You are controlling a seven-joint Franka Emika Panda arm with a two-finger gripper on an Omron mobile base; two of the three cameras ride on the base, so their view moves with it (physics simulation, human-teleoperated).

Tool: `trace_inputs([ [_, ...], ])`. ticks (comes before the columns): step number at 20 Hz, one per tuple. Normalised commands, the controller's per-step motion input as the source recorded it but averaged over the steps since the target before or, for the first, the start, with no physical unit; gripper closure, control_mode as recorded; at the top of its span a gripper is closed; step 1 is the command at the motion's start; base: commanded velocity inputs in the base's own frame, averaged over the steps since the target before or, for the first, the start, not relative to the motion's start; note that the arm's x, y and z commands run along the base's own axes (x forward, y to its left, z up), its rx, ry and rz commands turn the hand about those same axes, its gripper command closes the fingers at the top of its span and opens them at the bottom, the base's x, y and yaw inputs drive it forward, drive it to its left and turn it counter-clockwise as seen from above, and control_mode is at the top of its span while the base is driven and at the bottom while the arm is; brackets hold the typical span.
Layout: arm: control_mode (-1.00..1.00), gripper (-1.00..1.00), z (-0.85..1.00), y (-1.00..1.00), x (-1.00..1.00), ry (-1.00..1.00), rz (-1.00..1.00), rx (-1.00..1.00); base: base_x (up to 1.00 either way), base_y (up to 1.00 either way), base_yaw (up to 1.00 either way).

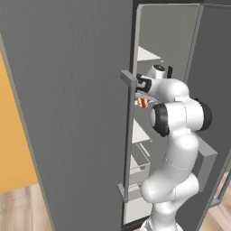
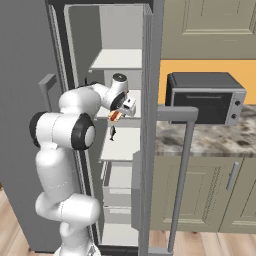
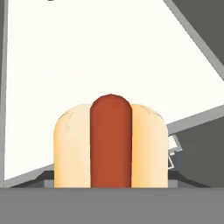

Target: Store the hot dog in the freezer for long-term storage. Close the freezer door after placing the cooked food.

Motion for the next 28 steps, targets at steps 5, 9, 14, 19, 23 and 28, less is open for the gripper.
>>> trace_inputs([
  [5,-1.0,1.0,-0.16,0.0,0.4,0.0,0.0,0.0,0.0,0.0,0.0],
  [9,-1.0,1.0,-0.2,0.0,0.46,0.0,0.0,0.0,0.0,0.0,0.0],
  [14,-1.0,1.0,-0.02,0.0,0.51,0.0,0.0,0.0,0.0,0.0,0.0],
  [19,-1.0,1.0,-0.11,0.0,0.48,0.0,0.0,0.0,0.0,0.0,0.0],
  [23,-1.0,1.0,-0.21,0.0,0.44,0.0,0.0,0.0,0.0,0.0,0.0],
  [28,-1.0,1.0,-0.22,0.0,0.38,-0.01,0.0,0.0,0.0,0.0,0.0],
])
